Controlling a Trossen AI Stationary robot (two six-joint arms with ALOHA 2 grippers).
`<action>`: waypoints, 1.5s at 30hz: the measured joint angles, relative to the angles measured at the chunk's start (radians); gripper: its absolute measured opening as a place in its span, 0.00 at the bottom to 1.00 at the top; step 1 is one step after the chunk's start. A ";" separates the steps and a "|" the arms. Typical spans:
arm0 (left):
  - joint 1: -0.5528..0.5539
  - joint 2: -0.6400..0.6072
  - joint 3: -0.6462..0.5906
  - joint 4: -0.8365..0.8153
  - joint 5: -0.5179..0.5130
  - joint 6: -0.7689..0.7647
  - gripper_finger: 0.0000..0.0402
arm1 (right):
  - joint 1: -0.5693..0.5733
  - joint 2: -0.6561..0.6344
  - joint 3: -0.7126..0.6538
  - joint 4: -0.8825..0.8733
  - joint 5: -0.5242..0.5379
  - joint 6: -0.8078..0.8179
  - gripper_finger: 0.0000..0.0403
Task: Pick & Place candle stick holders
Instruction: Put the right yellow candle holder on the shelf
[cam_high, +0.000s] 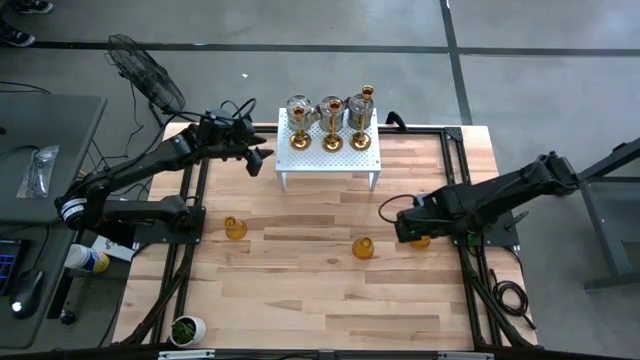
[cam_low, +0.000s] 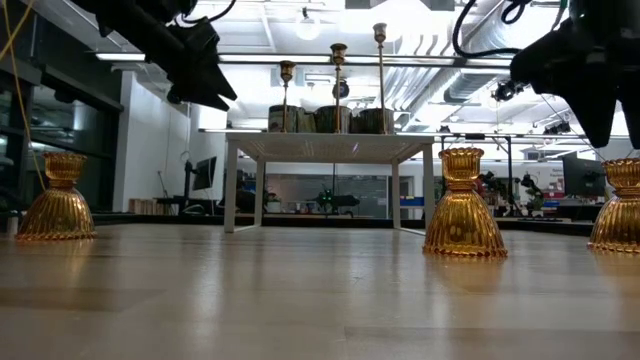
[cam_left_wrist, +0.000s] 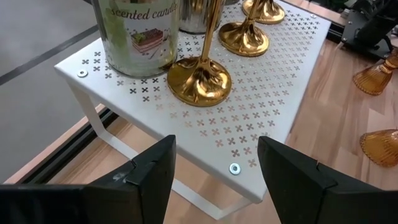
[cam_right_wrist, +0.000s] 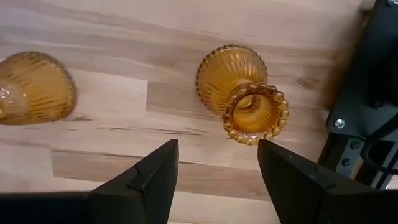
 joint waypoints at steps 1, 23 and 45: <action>0.000 0.000 0.000 -0.004 0.000 0.000 0.56 | 0.003 -0.003 0.000 -0.004 0.002 0.008 0.52; 0.000 0.000 0.000 -0.003 0.000 0.003 0.56 | 0.048 -0.001 -0.014 0.010 0.099 0.070 0.52; 0.000 0.000 0.000 -0.004 0.010 0.004 0.56 | 0.562 0.115 -0.014 -0.070 0.296 0.586 0.52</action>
